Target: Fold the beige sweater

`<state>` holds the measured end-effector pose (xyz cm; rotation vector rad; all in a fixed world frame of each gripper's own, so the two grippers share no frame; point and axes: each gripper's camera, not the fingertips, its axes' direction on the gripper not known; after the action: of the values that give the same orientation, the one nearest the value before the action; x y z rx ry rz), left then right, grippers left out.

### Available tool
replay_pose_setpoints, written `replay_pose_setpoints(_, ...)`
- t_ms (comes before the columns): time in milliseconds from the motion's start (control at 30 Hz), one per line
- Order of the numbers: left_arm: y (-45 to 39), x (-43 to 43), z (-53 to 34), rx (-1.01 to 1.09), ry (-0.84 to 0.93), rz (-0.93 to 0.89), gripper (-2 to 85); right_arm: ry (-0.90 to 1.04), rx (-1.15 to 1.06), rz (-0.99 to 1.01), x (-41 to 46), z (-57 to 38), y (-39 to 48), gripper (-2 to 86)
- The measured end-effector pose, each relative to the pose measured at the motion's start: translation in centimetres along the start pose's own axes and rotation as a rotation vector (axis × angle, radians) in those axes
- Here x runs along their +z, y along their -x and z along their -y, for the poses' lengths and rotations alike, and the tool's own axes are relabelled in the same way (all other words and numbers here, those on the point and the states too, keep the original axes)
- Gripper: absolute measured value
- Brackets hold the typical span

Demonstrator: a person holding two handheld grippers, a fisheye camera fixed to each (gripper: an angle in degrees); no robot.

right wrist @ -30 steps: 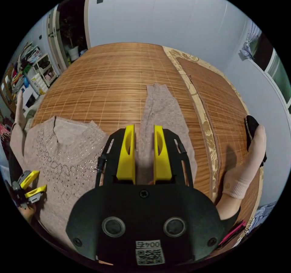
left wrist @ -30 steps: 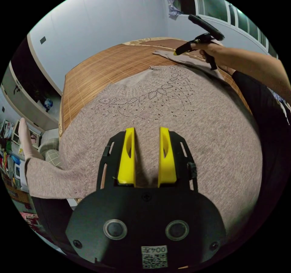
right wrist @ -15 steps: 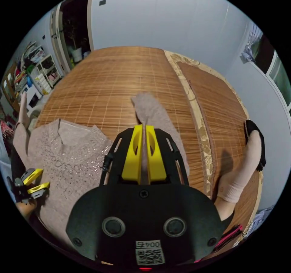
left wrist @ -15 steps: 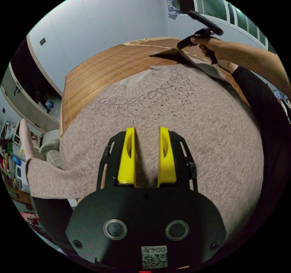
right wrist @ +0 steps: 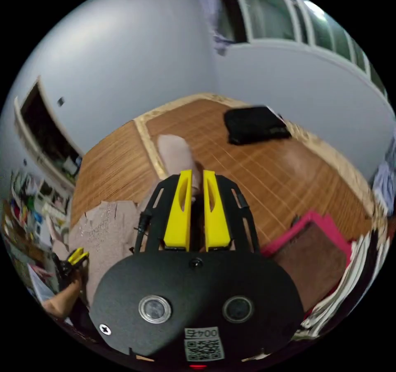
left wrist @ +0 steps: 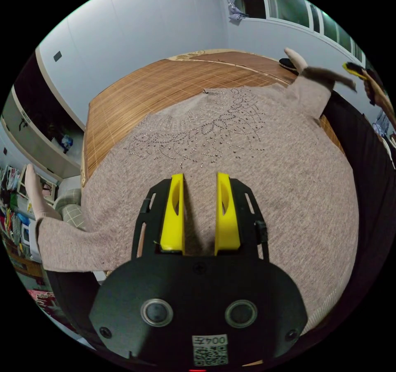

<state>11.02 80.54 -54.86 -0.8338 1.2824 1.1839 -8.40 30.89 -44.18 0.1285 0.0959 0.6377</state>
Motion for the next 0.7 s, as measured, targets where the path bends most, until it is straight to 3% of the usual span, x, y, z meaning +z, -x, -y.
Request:
replay_pose_setpoints(67,0.0,0.0,0.0,0.0,0.002,-0.001,12.1,0.049,0.149,0.007,-1.1,-2.8,-6.0,5.3)
replay_pose_setpoints(133,0.1,0.0,0.0,-0.001,0.003,-0.001,12.1,0.041,0.149,0.003,-1.9,-4.9,-7.4,5.4)
replay_pose_setpoints(233,0.1,0.1,0.0,0.0,0.004,0.001,12.1,0.012,0.037,0.056,-2.5,-7.4,-6.3,7.5)
replay_pose_setpoints(467,0.6,0.1,0.0,-0.001,0.007,0.003,12.0,-0.034,-0.479,0.053,-2.4,-10.6,2.4,13.9)
replay_pose_setpoints(600,0.9,0.2,0.0,-0.002,0.008,0.002,12.0,0.088,-0.52,-0.048,-0.5,-10.6,2.2,13.3)
replay_pose_setpoints(700,1.1,0.2,0.0,-0.001,0.008,0.003,12.0,0.115,-0.439,0.033,-0.8,-9.8,0.0,8.0)
